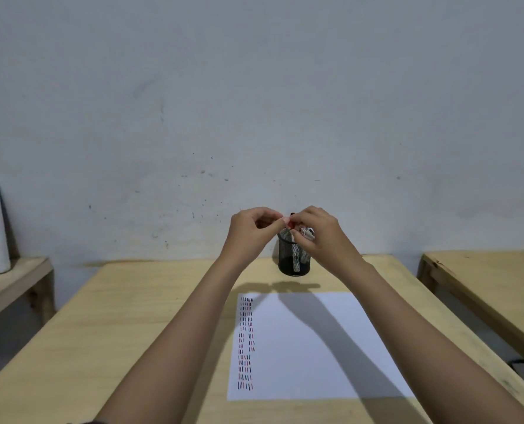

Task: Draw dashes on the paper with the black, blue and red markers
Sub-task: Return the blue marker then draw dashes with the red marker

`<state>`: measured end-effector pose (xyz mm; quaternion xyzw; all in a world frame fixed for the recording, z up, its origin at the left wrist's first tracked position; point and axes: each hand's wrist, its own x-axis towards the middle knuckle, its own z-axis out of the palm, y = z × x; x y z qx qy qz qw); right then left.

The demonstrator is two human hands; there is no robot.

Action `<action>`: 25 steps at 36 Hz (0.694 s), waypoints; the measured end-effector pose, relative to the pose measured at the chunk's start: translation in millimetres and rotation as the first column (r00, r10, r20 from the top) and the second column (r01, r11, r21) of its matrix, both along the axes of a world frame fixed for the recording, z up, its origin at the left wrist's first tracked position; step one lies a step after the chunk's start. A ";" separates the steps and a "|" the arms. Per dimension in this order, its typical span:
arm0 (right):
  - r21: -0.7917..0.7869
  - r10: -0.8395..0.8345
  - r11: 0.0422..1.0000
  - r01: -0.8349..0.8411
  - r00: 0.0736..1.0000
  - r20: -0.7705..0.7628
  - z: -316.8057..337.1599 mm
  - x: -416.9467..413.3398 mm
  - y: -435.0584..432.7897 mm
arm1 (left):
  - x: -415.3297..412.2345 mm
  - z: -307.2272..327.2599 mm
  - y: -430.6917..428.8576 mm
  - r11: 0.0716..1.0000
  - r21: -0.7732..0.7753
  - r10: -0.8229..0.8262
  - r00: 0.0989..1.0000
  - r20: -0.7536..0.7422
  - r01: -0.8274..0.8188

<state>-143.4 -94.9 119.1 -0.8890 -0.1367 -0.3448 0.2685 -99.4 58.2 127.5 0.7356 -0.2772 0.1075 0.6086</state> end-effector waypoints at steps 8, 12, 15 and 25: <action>0.028 0.029 0.999 -0.030 0.999 0.012 -2.5 -9.0 0.7 | -7.5 -4.3 4.2 0.999 -0.039 0.030 0.999 -0.023 -0.031; 0.236 0.000 0.972 0.005 1.000 -0.018 -5.6 -10.7 -3.1 | -9.4 -9.4 13.2 0.984 -0.163 0.062 0.993 -0.098 -0.077; 0.452 0.007 0.892 0.020 0.998 -0.058 -12.0 -12.8 -6.5 | -8.7 -15.5 21.9 0.950 -0.299 0.041 0.984 -0.175 -0.093; 0.935 0.267 0.353 -0.030 0.961 -0.070 -39.1 -18.8 -0.5 | -7.7 -47.9 29.1 0.862 -0.488 -0.047 0.934 -0.355 -0.142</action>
